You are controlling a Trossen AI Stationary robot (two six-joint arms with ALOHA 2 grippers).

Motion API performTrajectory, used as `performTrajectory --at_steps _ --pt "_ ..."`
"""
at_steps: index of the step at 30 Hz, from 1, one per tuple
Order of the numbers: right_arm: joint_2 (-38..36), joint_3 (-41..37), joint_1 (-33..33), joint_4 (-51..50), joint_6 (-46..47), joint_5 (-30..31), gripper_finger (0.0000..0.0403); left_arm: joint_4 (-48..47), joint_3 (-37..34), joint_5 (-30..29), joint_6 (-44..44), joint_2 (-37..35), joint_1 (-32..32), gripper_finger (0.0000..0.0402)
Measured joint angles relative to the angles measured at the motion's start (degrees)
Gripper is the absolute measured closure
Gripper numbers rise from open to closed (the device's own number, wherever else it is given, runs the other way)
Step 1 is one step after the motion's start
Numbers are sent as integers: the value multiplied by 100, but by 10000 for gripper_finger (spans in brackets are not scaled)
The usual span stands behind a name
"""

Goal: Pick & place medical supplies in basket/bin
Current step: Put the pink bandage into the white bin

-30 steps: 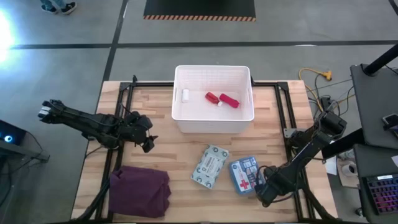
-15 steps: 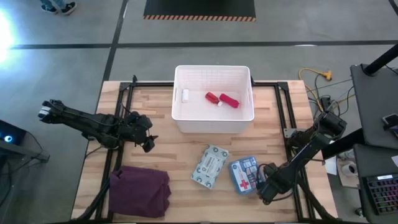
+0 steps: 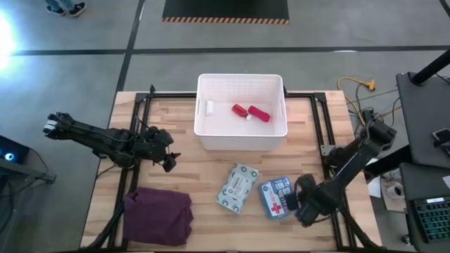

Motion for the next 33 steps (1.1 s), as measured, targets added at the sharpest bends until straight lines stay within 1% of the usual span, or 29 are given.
performTrajectory --at_steps 2,4,6,8,10,12,13,14,16,18,20,22,24,25,28,31,33 --pt "-210 285 -77 -620 19 495 382 40 0 2 0 0 0 119" --pt "-451 611 -187 -1030 -150 1243 381 83 0 0 0 0 0 119" --pt "-717 949 -320 -1207 -492 2338 381 89 0 1 0 0 0 119" --pt "-989 1303 -499 -1172 -910 3506 381 119 0 1 0 0 0 119" --pt "-1204 1670 -803 -1167 -1438 4524 381 156 0 1 0 0 0 119" --pt "-1354 2046 -1216 -1090 -2183 5198 381 240 0 2 0 0 0 118" --pt "-1390 2220 -1471 -996 -2687 5390 380 300 0 2 0 0 0 118" --pt "-1429 2391 -1768 -866 -3229 5452 379 372 0 0 -2 0 -2 118" --pt "-1442 2685 -2387 -506 -4456 5343 379 531 0 2 -2 0 -2 118" --pt "-1397 2898 -3096 -70 -5584 4977 379 743 0 1 -2 0 0 118" --pt "-1317 2987 -3843 325 -6485 4326 379 946 0 0 -1 0 0 118" --pt "-1196 2993 -4591 669 -7132 3414 378 1111 0 0 -1 0 0 118" --pt "-1016 2991 -5176 870 -7590 2681 372 1249 0 1 -5 0 0 118" --pt "-919 2987 -5395 916 -7788 2449 366 1302 0 -2 -23 0 0 118" --pt "-633 2993 -5837 975 -8168 2112 335 1407 0 0 -237 -2 0 118" --pt "-398 3028 -6052 1036 -8303 1794 286 1414 0 0 -528 -2 0 118" --pt "-262 3087 -6096 1034 -8413 1756 249 1413 0 0 -655 -3 0 118"
